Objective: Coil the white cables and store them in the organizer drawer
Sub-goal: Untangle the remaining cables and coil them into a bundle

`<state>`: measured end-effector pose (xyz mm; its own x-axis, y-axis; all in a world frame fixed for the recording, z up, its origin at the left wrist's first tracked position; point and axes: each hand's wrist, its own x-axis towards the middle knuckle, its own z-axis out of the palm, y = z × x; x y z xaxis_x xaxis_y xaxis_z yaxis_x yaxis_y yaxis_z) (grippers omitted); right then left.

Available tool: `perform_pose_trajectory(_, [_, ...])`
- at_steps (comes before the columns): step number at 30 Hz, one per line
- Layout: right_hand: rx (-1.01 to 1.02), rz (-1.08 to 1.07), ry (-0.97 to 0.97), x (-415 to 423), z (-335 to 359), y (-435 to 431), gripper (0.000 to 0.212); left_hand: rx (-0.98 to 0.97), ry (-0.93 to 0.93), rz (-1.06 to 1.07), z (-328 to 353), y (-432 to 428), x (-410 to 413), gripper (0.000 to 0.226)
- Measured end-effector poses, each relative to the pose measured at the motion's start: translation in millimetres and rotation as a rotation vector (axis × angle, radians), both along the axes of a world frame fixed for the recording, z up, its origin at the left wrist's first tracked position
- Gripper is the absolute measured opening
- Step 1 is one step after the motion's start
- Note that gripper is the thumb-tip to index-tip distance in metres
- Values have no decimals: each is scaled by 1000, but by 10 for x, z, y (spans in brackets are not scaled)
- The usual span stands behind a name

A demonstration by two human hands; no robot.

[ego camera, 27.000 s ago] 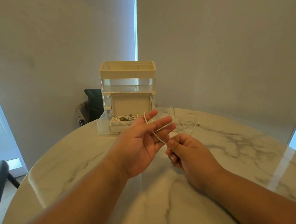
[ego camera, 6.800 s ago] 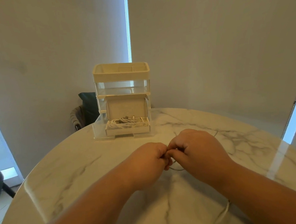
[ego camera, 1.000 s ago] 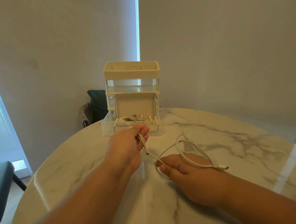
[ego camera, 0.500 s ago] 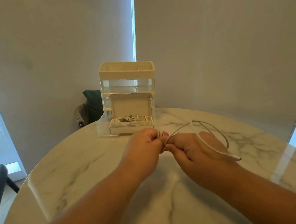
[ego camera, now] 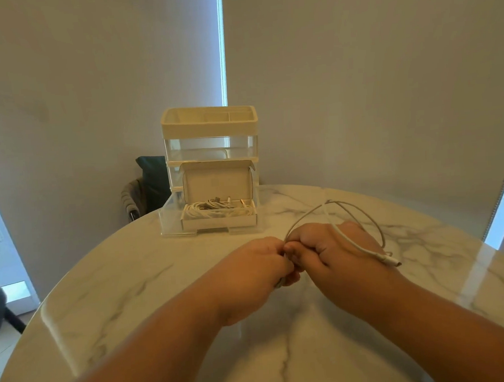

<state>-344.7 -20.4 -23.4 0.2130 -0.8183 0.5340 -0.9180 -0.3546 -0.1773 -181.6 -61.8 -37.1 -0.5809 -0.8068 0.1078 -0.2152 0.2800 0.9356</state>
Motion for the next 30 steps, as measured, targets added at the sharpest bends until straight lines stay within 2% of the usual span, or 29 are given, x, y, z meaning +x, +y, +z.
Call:
perform_pose_trajectory(3, [15,14,-18,-18,-3,-8,24,-69,-87,21,-7,15,-25,19])
perform_pose_trajectory(8, [19,-15,-27,-56,-21,-53,17,4,-48,51,30,36,-1,18])
perform_pose_trajectory(15, [150,25,-392,-235,7,-86,21,25,-76,16,50,67,17,28])
perform_pose_trajectory(17, [163,63,-447,-297,12,-78,31,38,-97,41,56,73,18,32])
perform_pose_trajectory(20, [218,95,-340,-404,6,-68,43,89,-24,115,71,56,51,39])
perform_pose_trajectory(22, [193,96,-209,-412,10,-35,34,136,56,191,81,9,86,43])
perform_pose_trajectory(23, [119,115,-192,-389,21,-13,30,182,105,241,87,-14,104,43])
perform_pose_trajectory(25, [-22,196,-250,-337,49,26,24,301,233,310,94,-47,129,40])
perform_pose_trajectory(26, [-16,263,-323,-315,71,43,23,356,295,318,100,-54,138,39])
perform_pose_trajectory(27, [93,354,-415,-297,100,69,24,403,342,318,104,-60,143,39])
perform_pose_trajectory(28, [300,482,-520,-291,122,98,27,446,371,316,107,-68,145,39])
perform_pose_trajectory(30, [783,723,-602,-317,120,137,29,509,399,314,100,-82,144,40])
